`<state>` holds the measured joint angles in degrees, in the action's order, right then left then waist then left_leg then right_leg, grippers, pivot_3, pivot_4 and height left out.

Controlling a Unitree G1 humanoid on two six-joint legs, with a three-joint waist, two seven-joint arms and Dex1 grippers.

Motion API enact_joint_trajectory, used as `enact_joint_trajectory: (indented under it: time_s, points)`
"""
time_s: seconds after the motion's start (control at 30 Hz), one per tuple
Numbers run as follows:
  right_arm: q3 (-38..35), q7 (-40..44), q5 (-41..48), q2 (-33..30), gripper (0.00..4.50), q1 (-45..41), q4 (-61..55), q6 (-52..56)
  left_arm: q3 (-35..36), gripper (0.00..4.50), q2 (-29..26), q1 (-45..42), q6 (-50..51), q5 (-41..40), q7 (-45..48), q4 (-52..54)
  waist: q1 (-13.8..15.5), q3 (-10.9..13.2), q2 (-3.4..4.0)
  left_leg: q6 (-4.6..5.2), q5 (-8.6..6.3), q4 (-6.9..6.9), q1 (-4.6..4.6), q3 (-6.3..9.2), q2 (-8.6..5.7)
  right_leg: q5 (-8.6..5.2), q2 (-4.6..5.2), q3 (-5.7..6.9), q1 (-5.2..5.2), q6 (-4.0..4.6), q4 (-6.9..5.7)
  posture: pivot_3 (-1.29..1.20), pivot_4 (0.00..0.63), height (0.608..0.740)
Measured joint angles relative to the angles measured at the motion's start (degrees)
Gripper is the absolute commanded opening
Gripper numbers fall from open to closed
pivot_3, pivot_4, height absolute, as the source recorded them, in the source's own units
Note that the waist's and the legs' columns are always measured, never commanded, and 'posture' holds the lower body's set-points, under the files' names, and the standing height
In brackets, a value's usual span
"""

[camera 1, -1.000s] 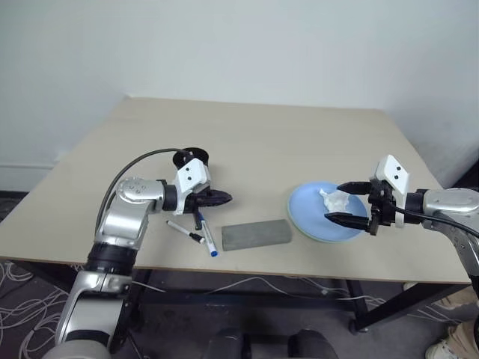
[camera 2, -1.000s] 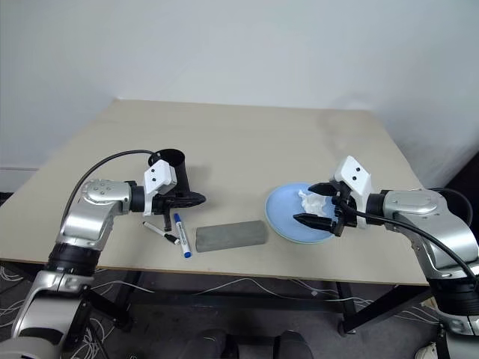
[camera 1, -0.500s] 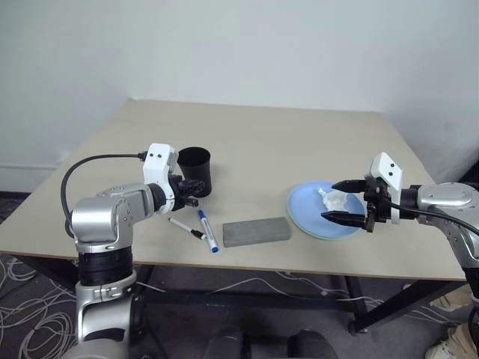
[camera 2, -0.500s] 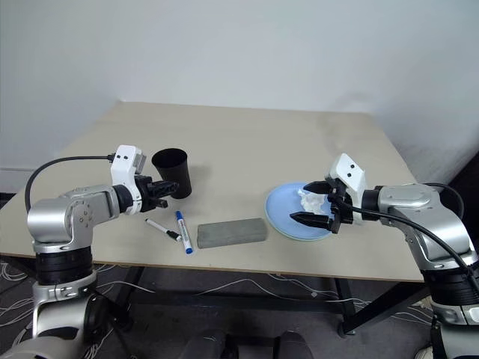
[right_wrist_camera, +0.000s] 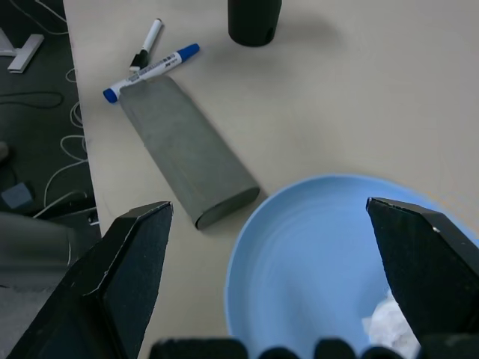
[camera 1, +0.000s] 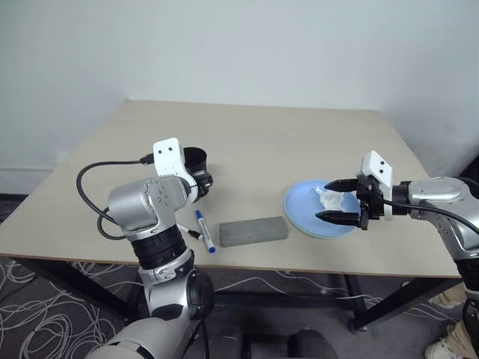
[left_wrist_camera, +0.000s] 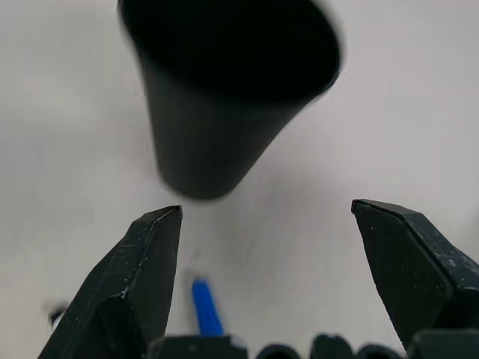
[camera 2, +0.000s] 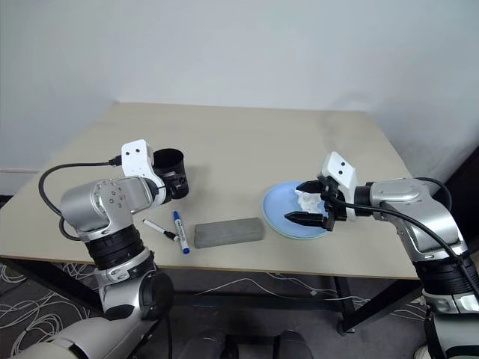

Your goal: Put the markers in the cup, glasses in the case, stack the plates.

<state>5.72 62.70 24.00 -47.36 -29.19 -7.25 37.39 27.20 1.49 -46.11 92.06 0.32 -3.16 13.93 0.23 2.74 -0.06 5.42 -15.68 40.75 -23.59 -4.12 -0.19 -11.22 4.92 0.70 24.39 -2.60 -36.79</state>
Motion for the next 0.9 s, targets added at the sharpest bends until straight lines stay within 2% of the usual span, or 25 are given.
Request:
enact_joint_trajectory:
  time_s: [0.4,0.9]
  points:
    - [0.3,-0.1,0.0,0.5,4.5,0.0,-0.1,0.1,-3.2,3.86,3.0,5.3,0.0,3.1,-4.1,-6.1,0.0,0.0,0.0,0.21,-0.14,-0.2,-0.03,0.04,-0.01,0.09,0.22,0.02,0.16,0.14,0.11,0.0,0.0,0.737]
    - [0.3,-0.6,0.1,0.8,4.5,0.1,-1.0,0.5,-4.2,3.86,4.0,3.4,0.0,3.9,-6.4,-11.6,0.0,0.0,0.03,0.2,-0.14,-0.39,-0.03,0.03,-0.02,0.11,0.33,0.02,0.24,0.17,0.18,0.0,0.0,0.737]
